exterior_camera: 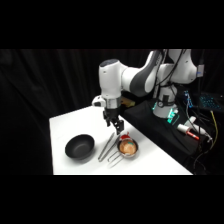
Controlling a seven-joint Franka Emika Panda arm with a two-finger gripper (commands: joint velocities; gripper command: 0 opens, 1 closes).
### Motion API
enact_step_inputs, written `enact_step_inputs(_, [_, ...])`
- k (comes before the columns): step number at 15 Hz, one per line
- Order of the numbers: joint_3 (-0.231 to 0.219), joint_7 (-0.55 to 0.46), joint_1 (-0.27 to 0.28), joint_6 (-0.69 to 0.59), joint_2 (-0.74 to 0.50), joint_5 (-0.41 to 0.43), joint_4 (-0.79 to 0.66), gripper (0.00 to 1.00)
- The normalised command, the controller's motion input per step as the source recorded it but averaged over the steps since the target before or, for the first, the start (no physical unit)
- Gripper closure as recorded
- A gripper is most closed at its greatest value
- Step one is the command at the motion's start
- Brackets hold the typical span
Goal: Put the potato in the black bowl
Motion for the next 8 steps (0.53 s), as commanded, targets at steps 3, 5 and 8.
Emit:
enact_step_inputs(3, [0.094,0.11,0.112,0.17,-0.30,0.034,-0.37,0.00])
enact_step_inputs(5, [0.091,0.14,0.118,0.19,-0.35,0.020,-0.41,0.00])
enact_step_inputs(8, [0.093,0.10,0.103,0.21,-0.29,0.072,-0.38,0.00])
